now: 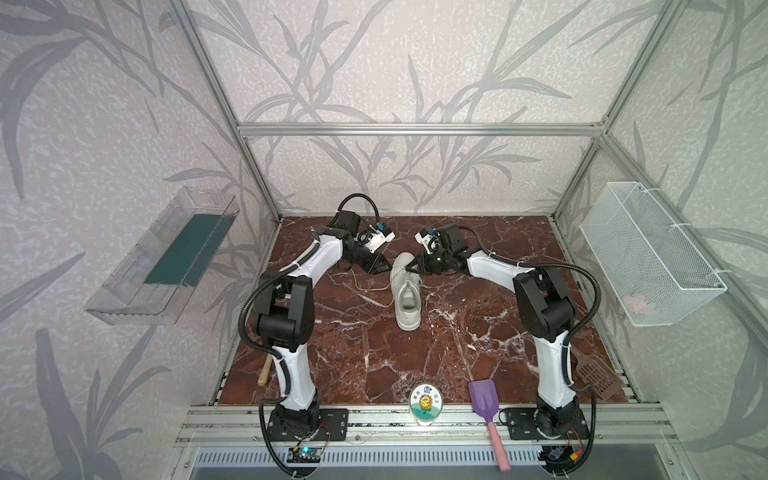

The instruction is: Tie the shoes

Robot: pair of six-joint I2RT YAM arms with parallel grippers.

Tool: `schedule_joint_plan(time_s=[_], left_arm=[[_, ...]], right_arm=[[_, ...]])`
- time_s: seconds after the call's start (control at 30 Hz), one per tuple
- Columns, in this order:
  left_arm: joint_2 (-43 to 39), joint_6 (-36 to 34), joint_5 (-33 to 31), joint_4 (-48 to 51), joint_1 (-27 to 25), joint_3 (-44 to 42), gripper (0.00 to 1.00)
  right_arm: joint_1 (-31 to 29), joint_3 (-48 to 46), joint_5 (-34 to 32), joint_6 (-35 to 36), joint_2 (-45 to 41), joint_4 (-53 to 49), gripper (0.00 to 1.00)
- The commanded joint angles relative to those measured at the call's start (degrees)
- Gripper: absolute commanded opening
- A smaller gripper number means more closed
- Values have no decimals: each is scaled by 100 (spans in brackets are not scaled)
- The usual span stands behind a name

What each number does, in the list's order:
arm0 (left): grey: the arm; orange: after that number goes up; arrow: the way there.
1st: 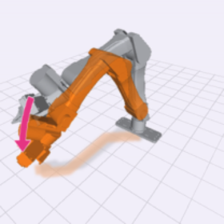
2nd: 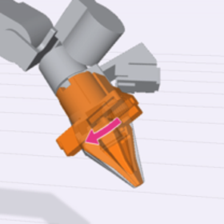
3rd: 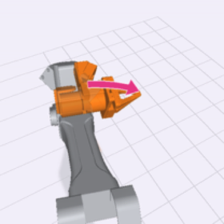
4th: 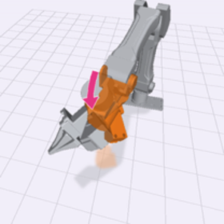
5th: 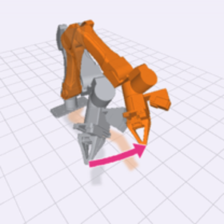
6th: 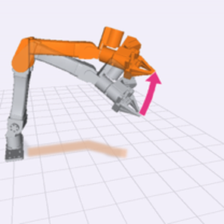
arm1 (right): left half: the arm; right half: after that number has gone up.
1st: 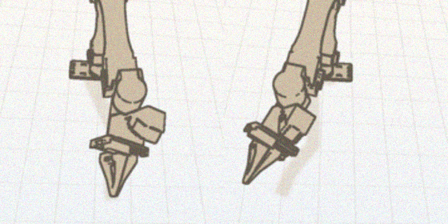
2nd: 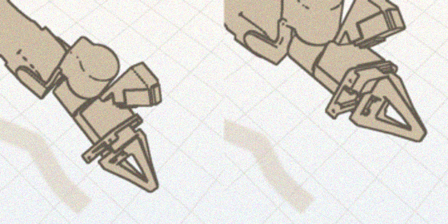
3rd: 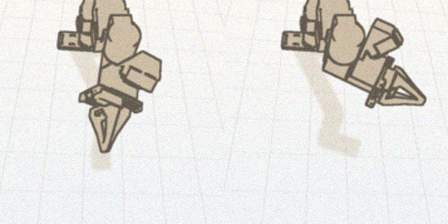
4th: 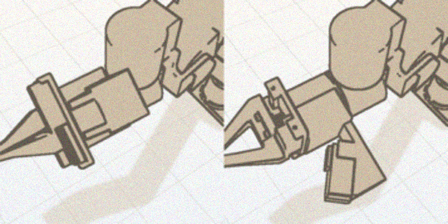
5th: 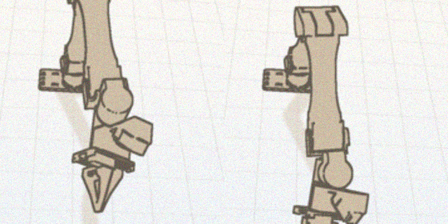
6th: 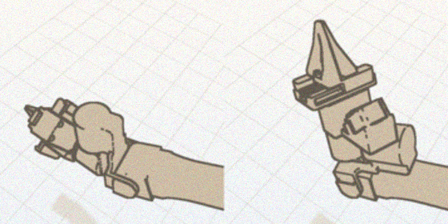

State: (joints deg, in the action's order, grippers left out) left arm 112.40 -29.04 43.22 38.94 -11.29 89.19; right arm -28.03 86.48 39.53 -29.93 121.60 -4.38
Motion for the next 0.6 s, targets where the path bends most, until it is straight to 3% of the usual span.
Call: schedule_joint_plan(time_s=[0.0, 0.23, 0.57], left_arm=[[390, -576, 206, 248, -40, 306, 37], [488, -631, -186, -294, -127, 99, 40], [946, -1042, -585, 523, -364, 741, 40]], right_arm=[[28, 54, 90, 84, -119, -223, 3], [39, 62, 215, 91, -50, -201, 3], [35, 36, 231, 67, -58, -163, 3]])
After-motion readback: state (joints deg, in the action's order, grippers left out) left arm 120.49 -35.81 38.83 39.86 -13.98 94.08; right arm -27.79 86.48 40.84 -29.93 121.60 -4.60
